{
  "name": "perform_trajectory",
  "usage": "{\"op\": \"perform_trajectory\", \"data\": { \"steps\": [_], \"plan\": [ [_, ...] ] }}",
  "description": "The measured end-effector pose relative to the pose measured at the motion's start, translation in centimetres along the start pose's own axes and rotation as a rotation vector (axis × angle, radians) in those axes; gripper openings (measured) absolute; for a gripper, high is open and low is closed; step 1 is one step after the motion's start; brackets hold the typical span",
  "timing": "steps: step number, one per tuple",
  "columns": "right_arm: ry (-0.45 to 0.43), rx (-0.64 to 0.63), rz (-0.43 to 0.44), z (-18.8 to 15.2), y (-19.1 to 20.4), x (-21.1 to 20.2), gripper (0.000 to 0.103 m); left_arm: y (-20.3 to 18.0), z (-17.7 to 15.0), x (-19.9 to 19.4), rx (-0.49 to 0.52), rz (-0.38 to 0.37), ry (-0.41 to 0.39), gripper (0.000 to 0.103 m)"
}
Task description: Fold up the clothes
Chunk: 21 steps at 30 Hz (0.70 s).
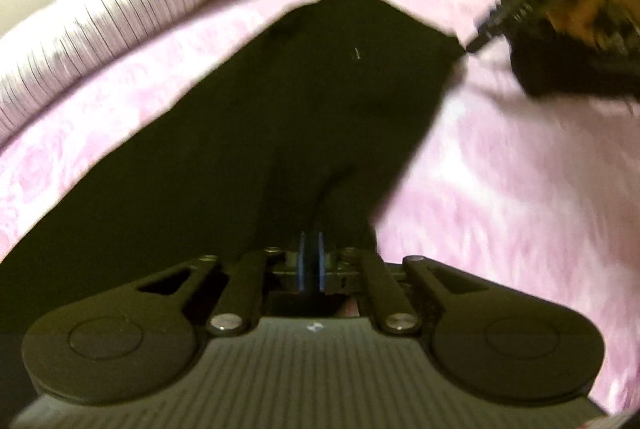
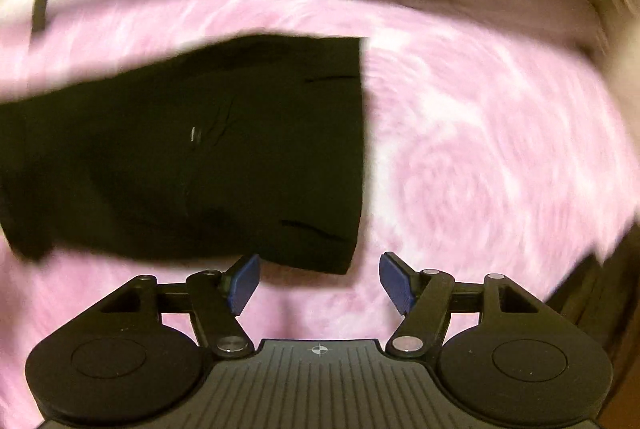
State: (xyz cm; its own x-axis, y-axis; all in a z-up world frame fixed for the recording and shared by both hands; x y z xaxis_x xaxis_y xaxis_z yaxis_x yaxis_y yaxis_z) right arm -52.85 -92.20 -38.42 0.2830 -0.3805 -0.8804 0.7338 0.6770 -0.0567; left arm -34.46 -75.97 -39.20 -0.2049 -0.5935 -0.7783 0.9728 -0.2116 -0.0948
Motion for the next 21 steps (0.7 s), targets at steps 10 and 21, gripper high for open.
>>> {"op": "perform_trajectory", "data": {
  "steps": [10,21],
  "plan": [
    [-0.027,0.717,0.273,-2.6,-0.6,5.1,0.068,0.4,-1.0,4.3,0.039,0.008,0.103,0.007],
    [0.024,0.708,0.262,-0.2,-3.8,6.2,0.04,-0.4,-1.2,4.0,0.079,-0.007,0.185,0.007]
  ]
}}
Point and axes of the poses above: each gripper's, at about its wrist camera, not at the fingertips, and x roughly the way its jaws point, y to its left, z to its top, the point moved 8 cm from there along x, roughly the way its jaws point, and after that the axes turned 9 degrees about -z, right-handed, at the moved point
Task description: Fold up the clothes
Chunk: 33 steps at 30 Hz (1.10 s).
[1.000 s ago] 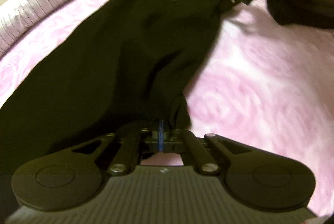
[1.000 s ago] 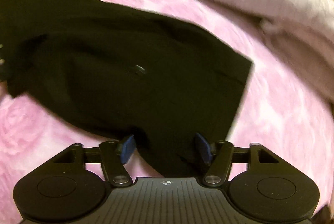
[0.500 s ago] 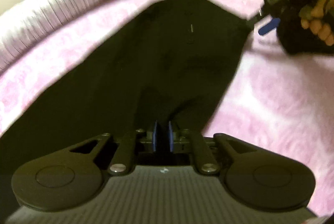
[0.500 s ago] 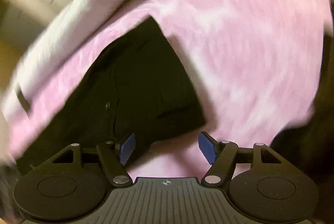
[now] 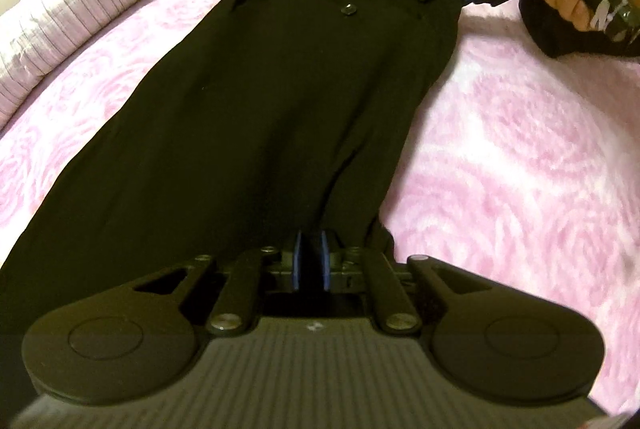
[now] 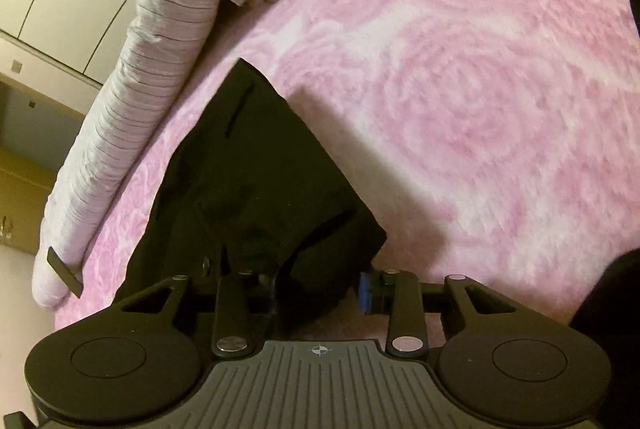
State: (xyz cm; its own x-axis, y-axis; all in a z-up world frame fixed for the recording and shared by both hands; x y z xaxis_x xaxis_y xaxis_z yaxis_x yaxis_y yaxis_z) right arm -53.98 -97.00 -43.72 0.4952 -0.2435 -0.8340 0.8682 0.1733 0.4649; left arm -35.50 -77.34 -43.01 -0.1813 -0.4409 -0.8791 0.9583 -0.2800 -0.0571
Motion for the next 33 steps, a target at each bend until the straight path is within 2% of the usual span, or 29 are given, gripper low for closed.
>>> {"op": "perform_trajectory", "data": {
  "steps": [4,9,12,17,19,21,24,26,29,31,33],
  "plan": [
    [-0.036,-0.087,-0.122,-1.0,-0.1,-1.8,0.063,1.2,-2.3,-1.2,-0.022,0.051,0.07,0.013],
    [-0.095,-0.2,-0.24,-3.5,1.4,-5.2,0.063,4.5,-7.5,-4.4,-0.134,0.121,0.099,0.017],
    [-0.13,-0.241,-0.258,-6.4,4.0,-7.2,0.063,5.8,-10.7,-6.7,-0.131,0.126,0.087,0.017],
    [-0.143,-0.291,-0.277,-13.5,10.7,-8.1,0.063,8.2,-16.4,-11.0,-0.102,0.106,0.03,0.017],
    [-0.148,-0.344,-0.299,-17.0,13.9,-7.9,0.063,9.5,-19.2,-13.2,-0.08,0.107,0.022,0.021],
    [-0.115,-0.399,-0.311,-21.1,17.6,-6.9,0.063,11.3,-22.2,-15.8,-0.057,0.118,0.029,0.029],
    [-0.073,-0.441,-0.279,-25.5,23.1,-5.7,0.063,14.2,-26.3,-19.5,-0.038,0.157,0.057,0.032],
    [-0.052,-0.514,-0.231,-28.2,27.3,-4.7,0.063,16.5,-28.6,-22.0,-0.047,0.21,0.083,0.035],
    [-0.025,-0.628,-0.149,-32.1,33.4,-3.2,0.063,19.6,-32.1,-25.6,-0.039,0.293,0.131,0.048],
    [-0.014,-0.708,-0.082,-34.7,37.1,-2.1,0.063,20.9,-33.9,-27.5,0.026,0.35,0.186,0.052],
    [-0.021,-0.788,-0.007,-37.1,40.6,-1.0,0.063,21.9,-35.6,-29.3,0.108,0.401,0.244,0.064]
  ]
}}
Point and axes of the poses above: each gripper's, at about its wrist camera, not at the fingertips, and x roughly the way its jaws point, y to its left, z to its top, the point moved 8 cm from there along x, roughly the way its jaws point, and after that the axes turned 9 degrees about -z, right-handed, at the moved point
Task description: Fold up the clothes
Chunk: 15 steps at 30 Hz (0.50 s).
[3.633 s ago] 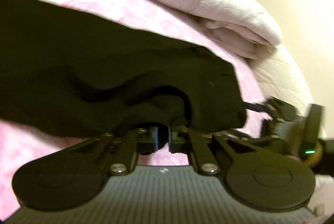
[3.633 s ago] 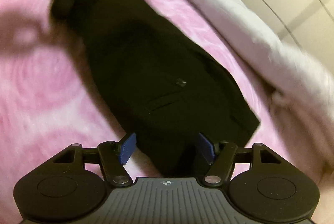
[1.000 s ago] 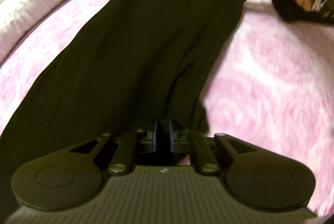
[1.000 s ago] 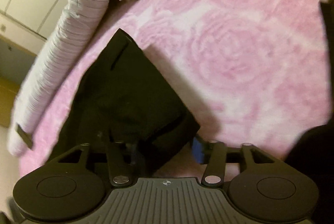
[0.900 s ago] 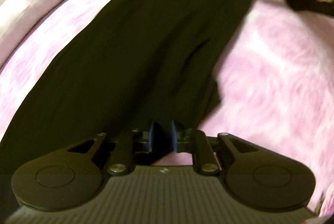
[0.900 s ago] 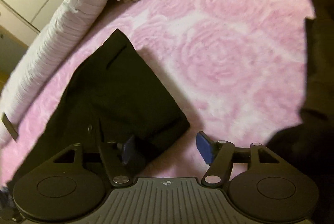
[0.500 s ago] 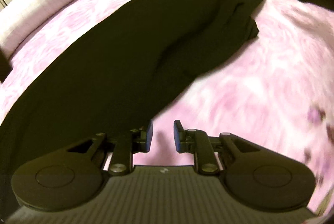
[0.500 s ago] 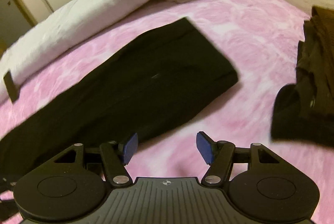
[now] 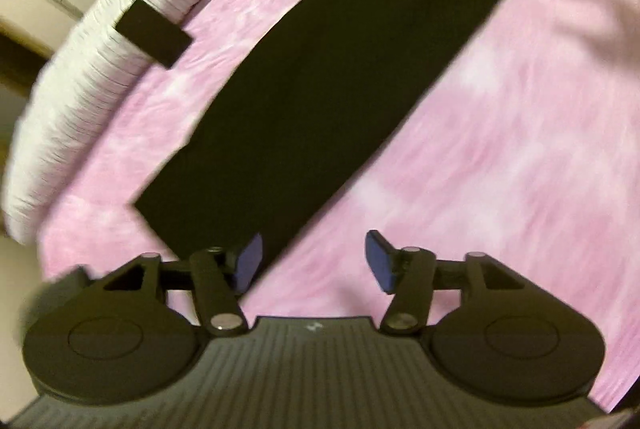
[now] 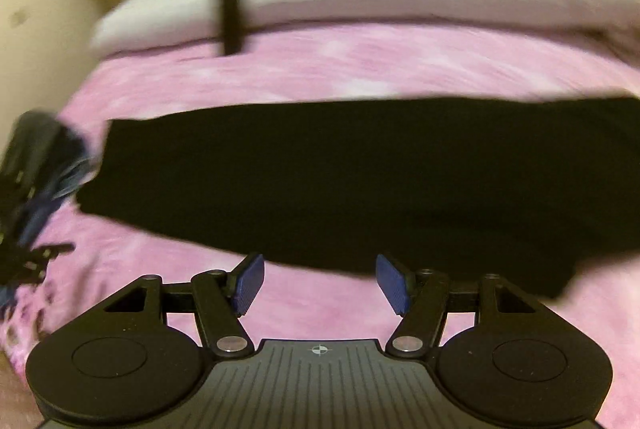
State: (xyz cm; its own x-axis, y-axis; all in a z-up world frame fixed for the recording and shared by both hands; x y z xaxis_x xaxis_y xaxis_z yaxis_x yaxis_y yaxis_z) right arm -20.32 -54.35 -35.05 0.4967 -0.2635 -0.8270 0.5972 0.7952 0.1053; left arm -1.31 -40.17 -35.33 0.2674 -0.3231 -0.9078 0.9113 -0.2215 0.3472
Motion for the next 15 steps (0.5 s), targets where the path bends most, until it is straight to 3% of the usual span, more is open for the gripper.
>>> {"op": "perform_trajectory", "data": {
  "steps": [7,12,15],
  "plan": [
    [-0.103,-0.275,0.13,0.7,12.4,1.5,0.063,6.1,-6.3,-1.9,0.196,0.044,0.051,0.067],
    [-0.194,-0.569,0.156,-1.5,23.7,3.9,0.063,11.2,-9.1,-0.1,0.351,0.021,-0.017,0.068],
    [-0.22,-0.708,0.091,-2.8,29.8,7.6,0.063,13.3,-8.9,2.2,0.445,-0.019,-0.092,0.068]
  ]
}}
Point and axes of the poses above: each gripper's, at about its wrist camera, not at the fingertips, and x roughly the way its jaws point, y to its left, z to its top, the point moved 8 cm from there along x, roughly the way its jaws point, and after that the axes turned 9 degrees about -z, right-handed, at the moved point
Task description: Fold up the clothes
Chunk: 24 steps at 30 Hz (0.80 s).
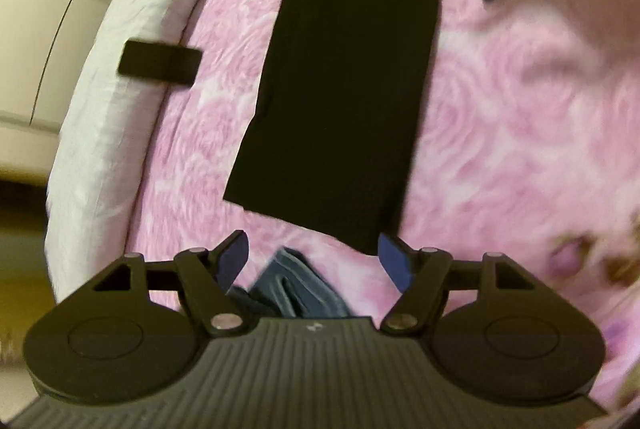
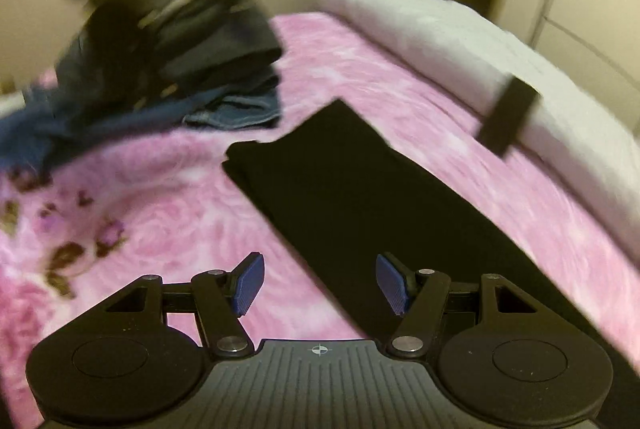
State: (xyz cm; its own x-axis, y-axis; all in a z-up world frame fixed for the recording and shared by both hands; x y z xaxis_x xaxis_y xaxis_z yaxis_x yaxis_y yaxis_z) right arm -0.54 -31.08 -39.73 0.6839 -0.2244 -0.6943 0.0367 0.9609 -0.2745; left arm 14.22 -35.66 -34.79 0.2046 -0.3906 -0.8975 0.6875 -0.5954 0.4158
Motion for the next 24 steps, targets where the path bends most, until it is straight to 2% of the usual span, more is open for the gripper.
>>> {"op": "perform_trajectory", "data": {
  "steps": [3,7,12,16,19,24],
  "plan": [
    [0.043,-0.074,-0.07,1.7,4.1,5.5,0.063,2.5,-1.1,1.6,0.049,-0.008,-0.096,0.068],
    [0.095,-0.212,-0.108,3.2,9.2,12.4,0.063,5.8,-3.1,2.2,0.038,0.017,-0.184,0.068],
    [0.038,-0.447,-0.201,3.8,11.8,15.6,0.063,7.9,-5.1,2.7,0.001,0.004,-0.251,0.068],
    [0.006,-0.495,-0.243,4.0,12.1,17.1,0.062,7.6,-5.5,3.4,0.047,-0.022,-0.271,0.068],
    [0.02,-0.446,-0.241,4.4,11.0,17.3,0.011,6.6,-5.2,4.1,0.123,-0.034,-0.273,0.068],
    [-0.01,-0.286,-0.267,7.3,7.4,15.6,0.006,4.6,-4.4,6.3,0.308,-0.017,-0.248,0.074]
  ]
}}
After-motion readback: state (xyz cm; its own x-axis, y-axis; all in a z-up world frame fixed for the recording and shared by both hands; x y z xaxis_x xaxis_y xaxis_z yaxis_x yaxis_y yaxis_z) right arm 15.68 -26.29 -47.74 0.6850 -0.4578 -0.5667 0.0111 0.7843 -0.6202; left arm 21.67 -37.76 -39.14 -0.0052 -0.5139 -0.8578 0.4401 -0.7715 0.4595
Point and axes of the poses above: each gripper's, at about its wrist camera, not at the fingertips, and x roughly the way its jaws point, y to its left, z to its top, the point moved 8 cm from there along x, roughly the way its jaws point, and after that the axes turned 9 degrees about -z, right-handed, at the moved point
